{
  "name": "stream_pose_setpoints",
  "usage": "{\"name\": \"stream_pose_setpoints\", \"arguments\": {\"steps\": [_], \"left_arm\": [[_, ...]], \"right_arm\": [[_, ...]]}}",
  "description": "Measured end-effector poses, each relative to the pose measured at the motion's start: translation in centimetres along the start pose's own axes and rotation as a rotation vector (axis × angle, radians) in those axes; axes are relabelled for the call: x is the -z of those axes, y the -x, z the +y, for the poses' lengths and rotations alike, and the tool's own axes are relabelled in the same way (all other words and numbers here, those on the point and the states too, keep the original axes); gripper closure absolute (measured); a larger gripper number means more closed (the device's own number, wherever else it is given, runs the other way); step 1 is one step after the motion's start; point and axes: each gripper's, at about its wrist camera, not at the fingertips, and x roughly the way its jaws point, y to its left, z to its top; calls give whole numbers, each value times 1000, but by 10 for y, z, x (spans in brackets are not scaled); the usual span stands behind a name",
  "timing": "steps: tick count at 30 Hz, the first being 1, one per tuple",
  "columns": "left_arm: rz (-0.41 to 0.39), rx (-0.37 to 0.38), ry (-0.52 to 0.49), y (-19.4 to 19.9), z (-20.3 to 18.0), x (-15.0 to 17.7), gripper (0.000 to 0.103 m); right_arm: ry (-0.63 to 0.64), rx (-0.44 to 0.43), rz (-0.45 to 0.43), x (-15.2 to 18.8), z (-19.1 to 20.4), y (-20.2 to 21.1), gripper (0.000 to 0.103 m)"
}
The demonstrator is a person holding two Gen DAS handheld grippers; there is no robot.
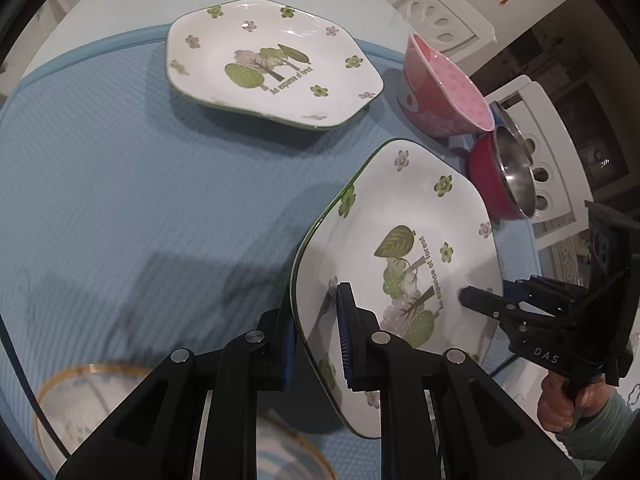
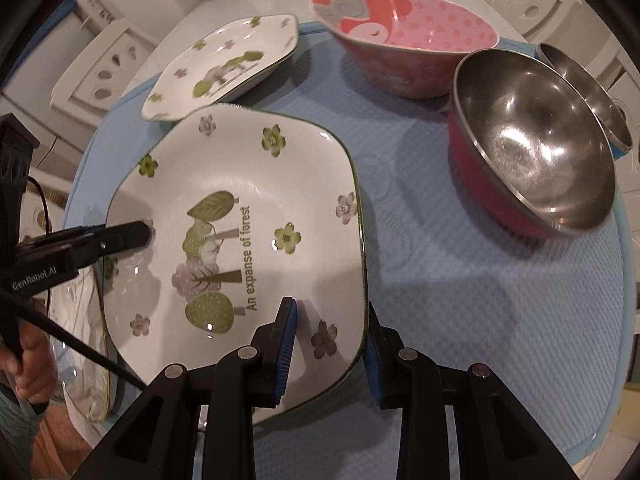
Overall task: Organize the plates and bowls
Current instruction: 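Carry the hexagonal plate with both grippers and lower it onto the Sunflower plate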
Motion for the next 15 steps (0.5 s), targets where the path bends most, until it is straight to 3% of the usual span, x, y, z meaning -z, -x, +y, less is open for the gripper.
{"name": "stream_pose_setpoints", "arguments": {"steps": [7,15], "left_arm": [[-46,-12,65,30,8,23,88],[-130,-18,185,74,35,56,88]], "right_arm": [[40,-8,13,17,28,9,73],[-5,-55,78,35,70,14,73]]}}
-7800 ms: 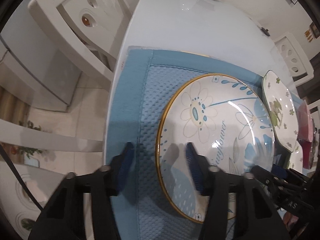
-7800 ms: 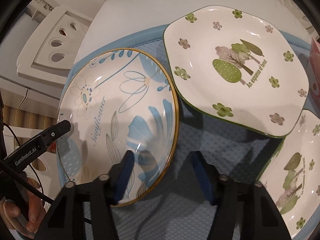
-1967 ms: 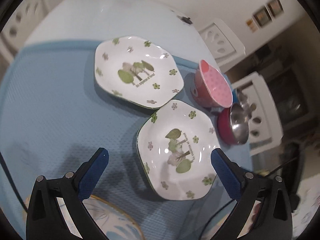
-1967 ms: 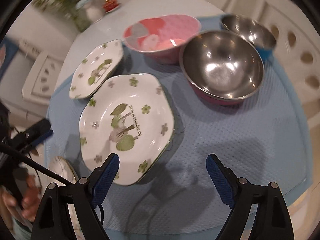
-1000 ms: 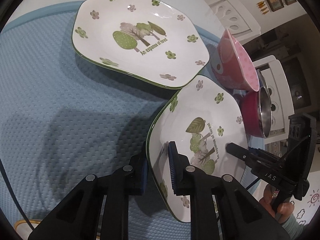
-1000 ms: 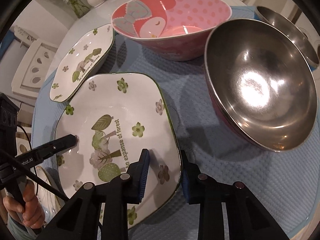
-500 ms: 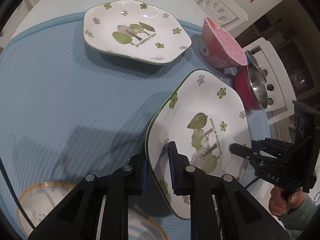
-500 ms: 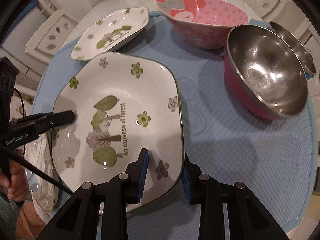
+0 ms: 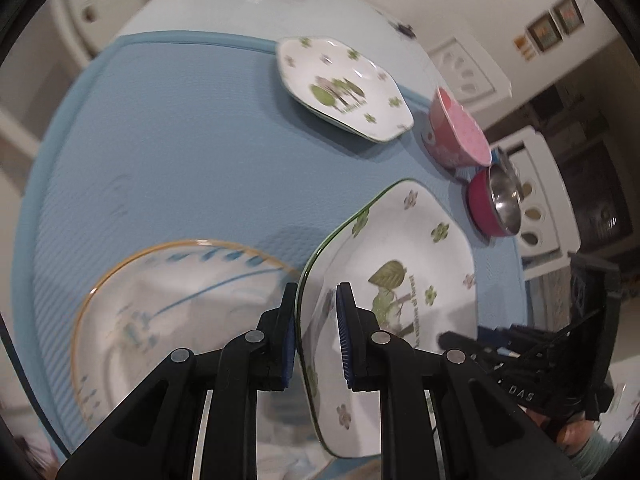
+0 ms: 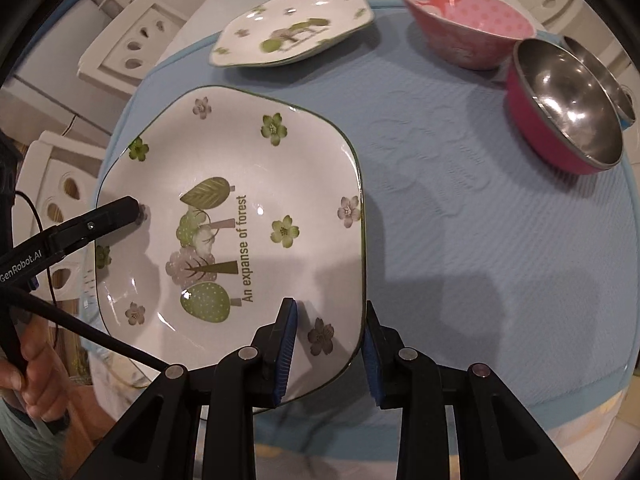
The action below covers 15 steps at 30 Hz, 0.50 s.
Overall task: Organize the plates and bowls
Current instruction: 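Carry the hexagonal plate with both grippers and lower it onto the Sunflower plate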
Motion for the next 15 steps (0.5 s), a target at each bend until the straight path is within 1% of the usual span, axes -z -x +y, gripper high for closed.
{"name": "stream_pose_setpoints", "arguments": {"steps": [2,5,7,9,13,15], "left_arm": [[-19,-6,22,11,9,5,88],[-45,-45,54,25,24,14,87],[-55,-54,83,33,38,19,87],[-60,-55,113,40,54,25,87],[-61,-83,128,48,75,33,87],[-62,-84,138,52,86,34,87]], "right_arm": [[14,-8,12,3,14,1,73],[37,1,38,8,41,-2,73],[42,-12,55,10,60,-8,73],[46,-32,70,13,72,-13,73],[74,-41,95,20,98,-23,73],[81,-43,103,21,109,-28,73]]}}
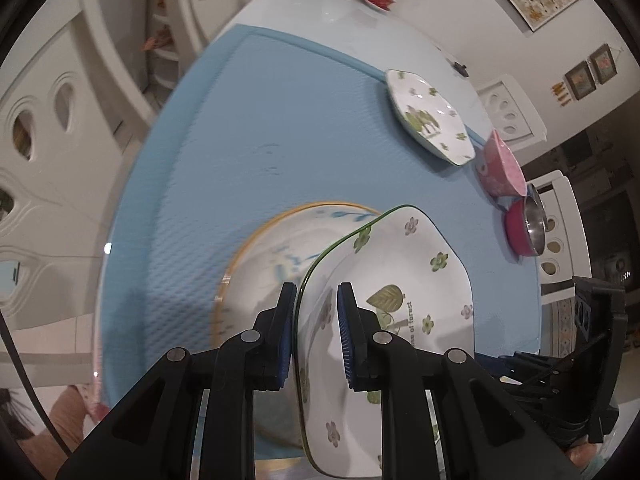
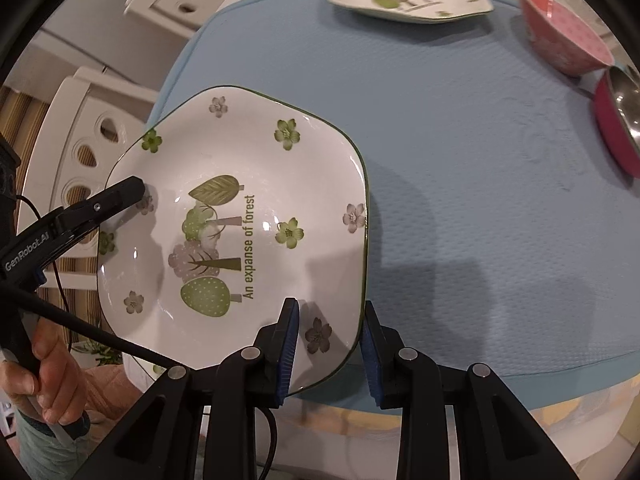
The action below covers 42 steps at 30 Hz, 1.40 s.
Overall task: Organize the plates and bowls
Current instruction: 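Carry the hexagonal plate with both grippers and lower it onto the Sunflower plate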
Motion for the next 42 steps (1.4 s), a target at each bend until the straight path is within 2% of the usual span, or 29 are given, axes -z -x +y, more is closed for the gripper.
{"name": "stream_pose_setpoints", "arguments": {"steps": [7,12,21,31,34,38,40,42], "left_arm": [[1,29,20,-9,24,-1,87],[-1,38,7,-13,24,-5,87],[11,23,-41,-20,21,-12,87],[48,-1,-62,-27,22,-17,85],[-9,-19,-77,-15,18,-21,82],[-30,-10,-67,-6,18,-28,82],[-32,-16,-66,-5,19,-28,82],[-33,-16,-54,-4,20,-27,82]], "right_arm": [[-7,56,6,6,19,-14,73],[-15,104,-26,7,22,-9,73],[-42,133,-56,3,28,-8,73],[-81,88,-44,10,16,-5,73],[-93,86,-33,13,11,-6,73],[-92,75,-32,17,6,-3,73],[-74,96,-41,17,10,0,73],[-39,153,-68,18,19,7,73]]}}
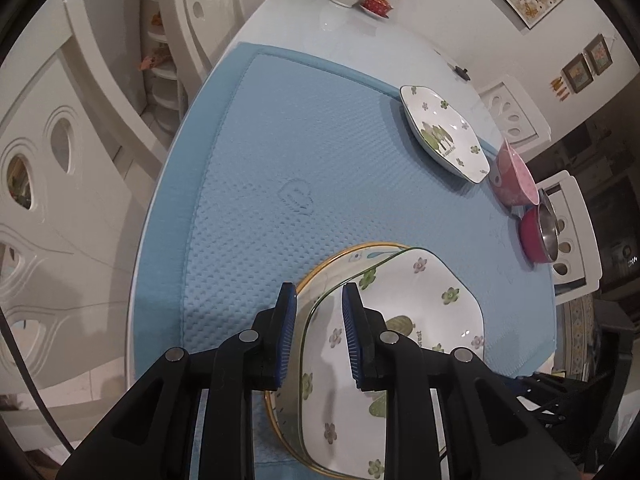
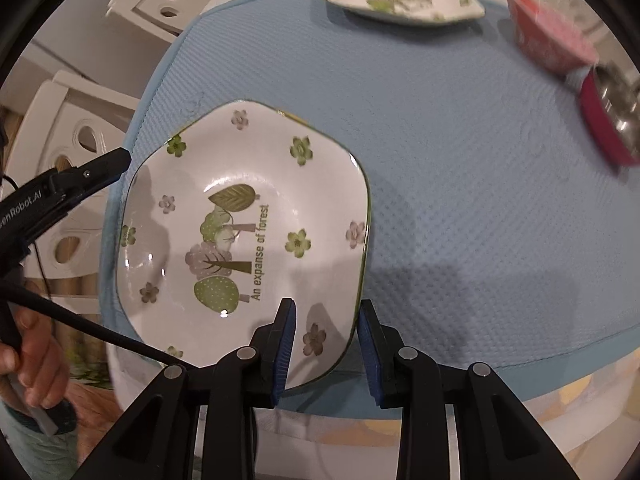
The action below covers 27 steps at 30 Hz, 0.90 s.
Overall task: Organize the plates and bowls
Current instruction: 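Carry the hexagonal plate with both grippers and lower it onto the Sunflower plate, then open both grippers and lift them off the stacked plates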
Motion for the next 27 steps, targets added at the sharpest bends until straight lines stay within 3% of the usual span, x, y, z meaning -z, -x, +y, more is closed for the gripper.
{"name": "stream_pose_setpoints", "arguments": {"steps": [6,14,18,20,25,26,27], "left_arm": [[23,-12,11,-6,2,5,82],[11,-28,-1,-4,0,5,82],[-36,-76,-53,7,-7,1,82],[-68,-94,-92,16,-15,-2,82],[-159,-92,-187,44,-40,-16,82],[-176,-86,-202,48,-46,-20,81],[-202,-74,-227,54,-55,-24,72]], "right_arm": [[84,120,-41,-1,18,5,72],[123,122,-60,0,22,6,70],[87,71,-62,-1,10,8,70],[80,74,-107,-3,4,19,70],[56,107,-350,-5,-22,74,69],[44,106,-388,-7,-28,84,64],[31,105,-420,-9,-34,94,58]]}}
